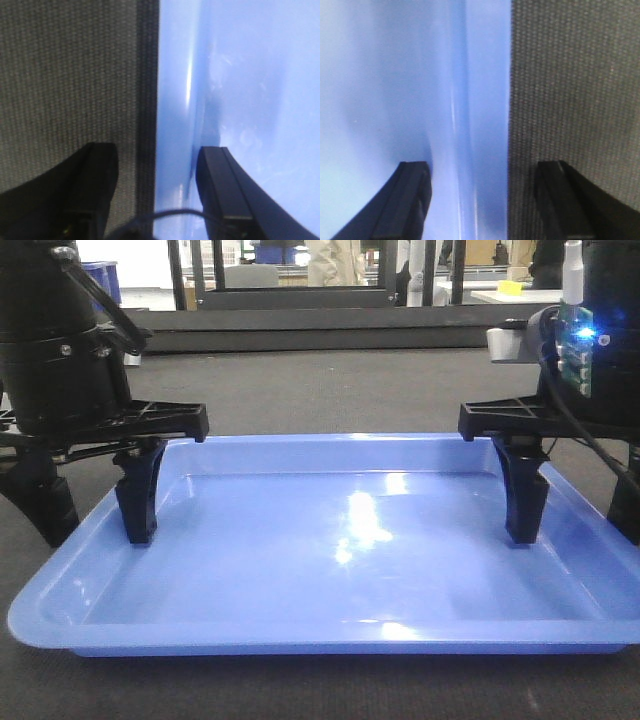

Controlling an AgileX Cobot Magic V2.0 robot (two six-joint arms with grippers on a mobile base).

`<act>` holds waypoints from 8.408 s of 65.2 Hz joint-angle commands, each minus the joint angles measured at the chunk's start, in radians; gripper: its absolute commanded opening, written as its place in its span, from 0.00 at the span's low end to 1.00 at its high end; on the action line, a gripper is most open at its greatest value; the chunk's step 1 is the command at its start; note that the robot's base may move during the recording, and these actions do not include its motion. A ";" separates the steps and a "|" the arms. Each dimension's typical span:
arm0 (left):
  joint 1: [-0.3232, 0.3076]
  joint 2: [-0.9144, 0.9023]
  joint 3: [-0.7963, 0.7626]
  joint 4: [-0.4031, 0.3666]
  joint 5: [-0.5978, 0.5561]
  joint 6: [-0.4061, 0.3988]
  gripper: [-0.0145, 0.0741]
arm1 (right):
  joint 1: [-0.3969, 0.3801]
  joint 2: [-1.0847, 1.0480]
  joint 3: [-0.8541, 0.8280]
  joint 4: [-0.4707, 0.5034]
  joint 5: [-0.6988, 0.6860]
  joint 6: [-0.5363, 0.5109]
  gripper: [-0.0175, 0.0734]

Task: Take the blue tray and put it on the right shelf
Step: 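Close both grippers on the tray's side rims, then lift the blue tray off the table with both grippers, then hold the tray with both grippers while the base turns away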

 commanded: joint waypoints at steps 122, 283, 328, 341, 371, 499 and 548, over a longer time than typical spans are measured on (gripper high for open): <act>-0.054 -0.252 -0.157 0.050 0.198 -0.115 0.11 | 0.027 -0.273 -0.117 0.003 0.145 0.093 0.41; -0.199 -0.472 0.163 0.088 0.187 -0.216 0.11 | 0.243 -0.565 0.182 -0.096 0.111 0.339 0.41; -0.199 -0.470 0.163 0.088 0.187 -0.216 0.11 | 0.243 -0.565 0.182 -0.096 0.111 0.339 0.41; -0.199 -0.470 0.163 0.060 0.187 -0.216 0.11 | 0.243 -0.565 0.182 -0.096 0.113 0.339 0.41; -0.199 -0.470 0.163 -0.011 0.187 -0.216 0.11 | 0.243 -0.565 0.182 -0.096 0.114 0.339 0.41; -0.199 -0.470 0.163 -0.025 0.187 -0.216 0.11 | 0.243 -0.565 0.182 -0.096 0.125 0.339 0.41; -0.199 -0.470 0.163 -0.026 0.187 -0.216 0.11 | 0.243 -0.565 0.182 -0.096 0.125 0.339 0.41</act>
